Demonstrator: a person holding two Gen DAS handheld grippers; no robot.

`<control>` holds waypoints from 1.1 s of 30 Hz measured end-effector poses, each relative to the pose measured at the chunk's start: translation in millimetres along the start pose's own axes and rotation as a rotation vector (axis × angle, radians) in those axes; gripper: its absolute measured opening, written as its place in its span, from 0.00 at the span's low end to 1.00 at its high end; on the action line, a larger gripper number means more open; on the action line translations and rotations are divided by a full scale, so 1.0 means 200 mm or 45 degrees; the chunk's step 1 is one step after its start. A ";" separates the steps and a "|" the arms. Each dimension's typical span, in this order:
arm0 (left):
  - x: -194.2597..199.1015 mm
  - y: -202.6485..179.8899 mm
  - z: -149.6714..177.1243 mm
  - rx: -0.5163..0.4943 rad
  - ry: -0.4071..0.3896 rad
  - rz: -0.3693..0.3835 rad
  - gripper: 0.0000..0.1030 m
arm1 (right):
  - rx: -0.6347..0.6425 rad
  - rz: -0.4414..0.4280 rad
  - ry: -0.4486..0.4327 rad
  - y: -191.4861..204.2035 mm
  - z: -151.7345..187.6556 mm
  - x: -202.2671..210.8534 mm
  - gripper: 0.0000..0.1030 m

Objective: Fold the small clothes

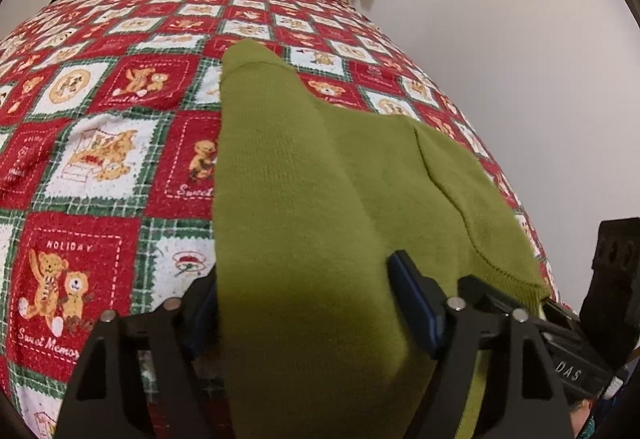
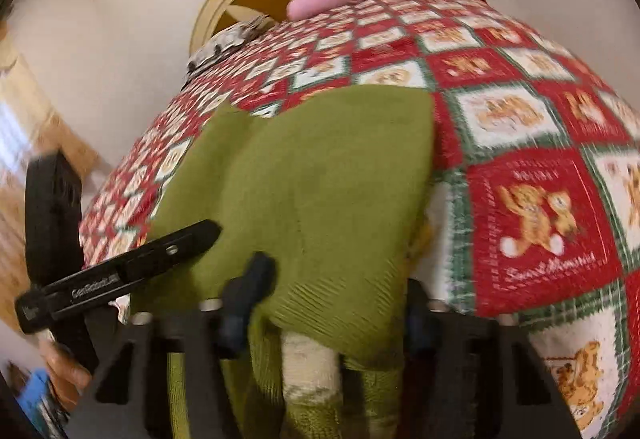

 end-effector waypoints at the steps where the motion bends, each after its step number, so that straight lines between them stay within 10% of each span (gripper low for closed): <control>1: 0.00 0.00 0.00 0.001 -0.005 -0.003 0.72 | 0.006 0.002 -0.006 0.01 0.00 0.00 0.41; 11: 0.09 -0.06 0.02 -0.064 -0.042 -0.109 0.44 | 0.016 0.157 -0.117 0.12 0.01 0.13 0.27; 33: 0.44 -0.46 0.45 -0.297 -0.021 -0.036 0.44 | -0.065 0.192 -0.298 0.33 0.53 0.82 0.27</control>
Point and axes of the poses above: each gripper's, at about its wrist camera, not at the fingertips, and x roughly against the way its jaws point, y to its left, z to its underside, the point moved 8 cm from there along -x, roughly the way its jaws point, and after that the axes turned 13 degrees about y, right-handed, at the moved point
